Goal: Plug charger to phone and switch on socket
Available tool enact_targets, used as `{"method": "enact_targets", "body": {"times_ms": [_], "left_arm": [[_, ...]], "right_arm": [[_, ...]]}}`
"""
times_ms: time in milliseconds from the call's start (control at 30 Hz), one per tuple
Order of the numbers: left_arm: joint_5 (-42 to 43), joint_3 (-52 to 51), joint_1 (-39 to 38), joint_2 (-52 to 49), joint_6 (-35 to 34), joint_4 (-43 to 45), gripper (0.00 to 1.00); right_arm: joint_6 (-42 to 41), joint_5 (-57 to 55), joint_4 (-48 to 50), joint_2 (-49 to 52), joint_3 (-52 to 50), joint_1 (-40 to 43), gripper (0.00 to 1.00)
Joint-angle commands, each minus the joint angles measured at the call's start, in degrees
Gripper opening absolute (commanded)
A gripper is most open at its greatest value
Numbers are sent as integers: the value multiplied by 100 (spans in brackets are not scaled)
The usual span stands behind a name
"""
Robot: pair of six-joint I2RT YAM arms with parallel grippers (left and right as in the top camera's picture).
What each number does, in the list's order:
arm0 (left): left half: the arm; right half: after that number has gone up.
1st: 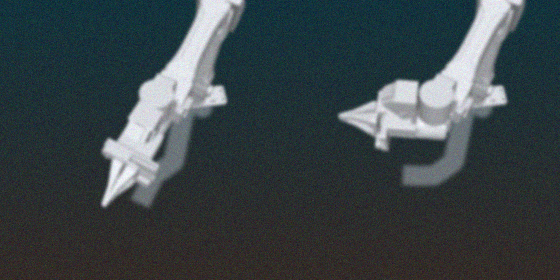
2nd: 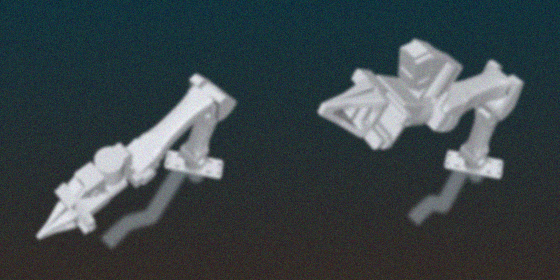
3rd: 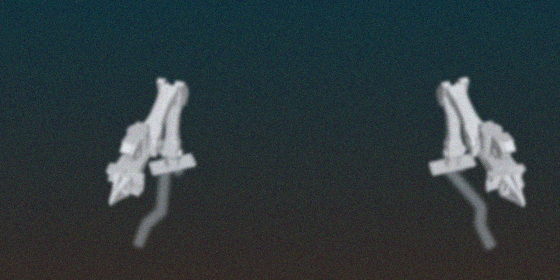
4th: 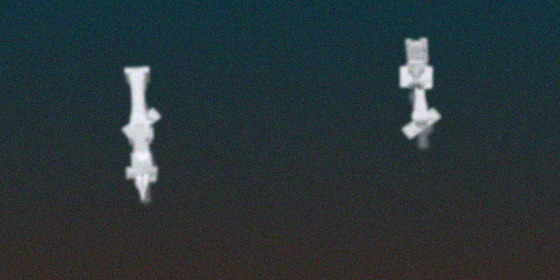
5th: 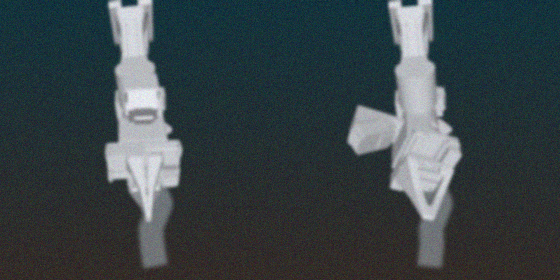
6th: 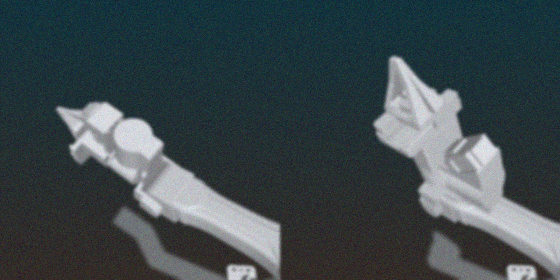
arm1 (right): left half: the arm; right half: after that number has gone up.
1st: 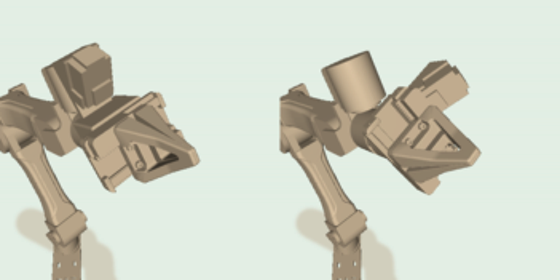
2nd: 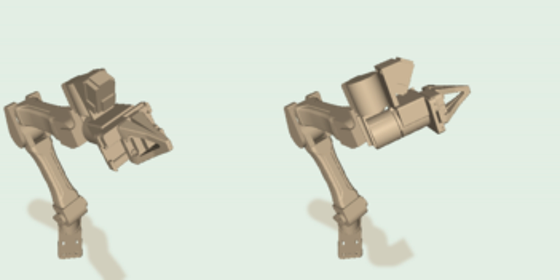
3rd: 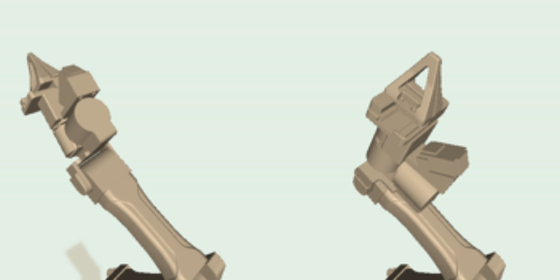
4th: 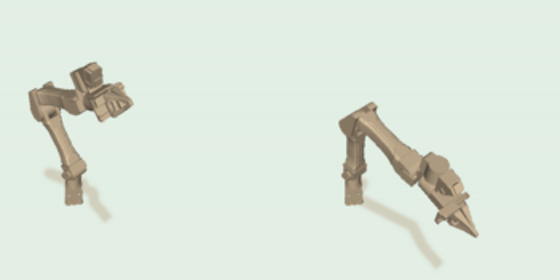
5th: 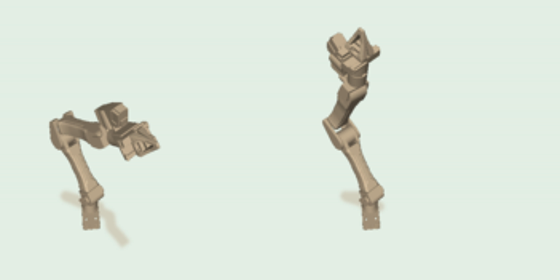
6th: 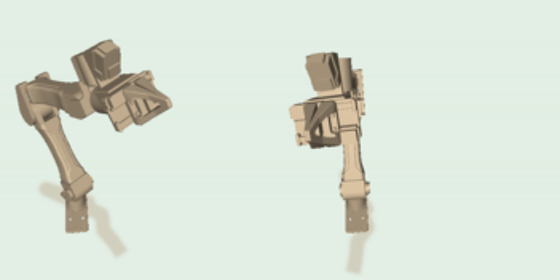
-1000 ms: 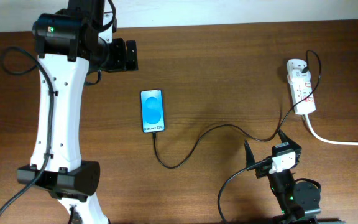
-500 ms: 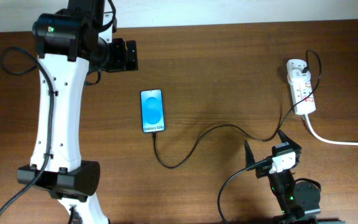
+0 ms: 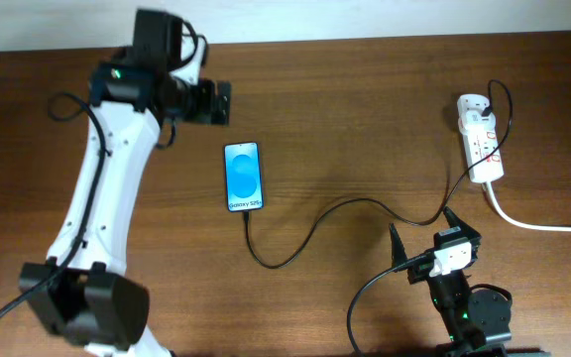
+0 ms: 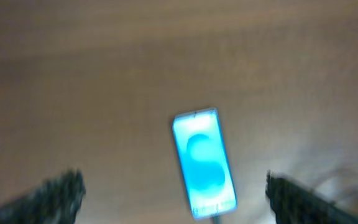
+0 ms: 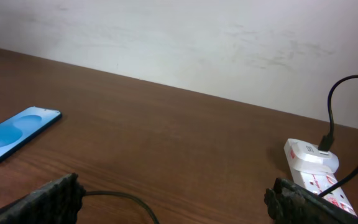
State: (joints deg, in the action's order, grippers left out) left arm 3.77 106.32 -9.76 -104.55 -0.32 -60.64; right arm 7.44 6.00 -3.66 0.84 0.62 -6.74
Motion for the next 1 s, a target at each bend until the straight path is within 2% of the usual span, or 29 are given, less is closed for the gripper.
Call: {"method": "enact_targets", "body": {"times_ms": [0, 500, 633, 733, 867, 967], "left_arm": [[437, -1578, -20, 964, 647, 1060, 99], [398, -6282, 83, 3906, 811, 5193, 99], [730, -7834, 81, 4970, 1482, 6662, 99], [787, -8771, 83, 5622, 1694, 7517, 100], [780, -9838, 83, 6603, 1967, 8367, 100], [732, -10222, 83, 7296, 2153, 8421, 99]], "right_arm": [[-37, -28, -37, -66, -31, 11, 98], [-37, -28, -37, -66, -31, 11, 98], [-37, -28, -37, -66, -31, 11, 98], [-37, -28, -37, -66, -31, 11, 98], [-37, -28, -37, -66, -31, 11, 98], [-39, -28, -37, -66, -31, 11, 98]]}}
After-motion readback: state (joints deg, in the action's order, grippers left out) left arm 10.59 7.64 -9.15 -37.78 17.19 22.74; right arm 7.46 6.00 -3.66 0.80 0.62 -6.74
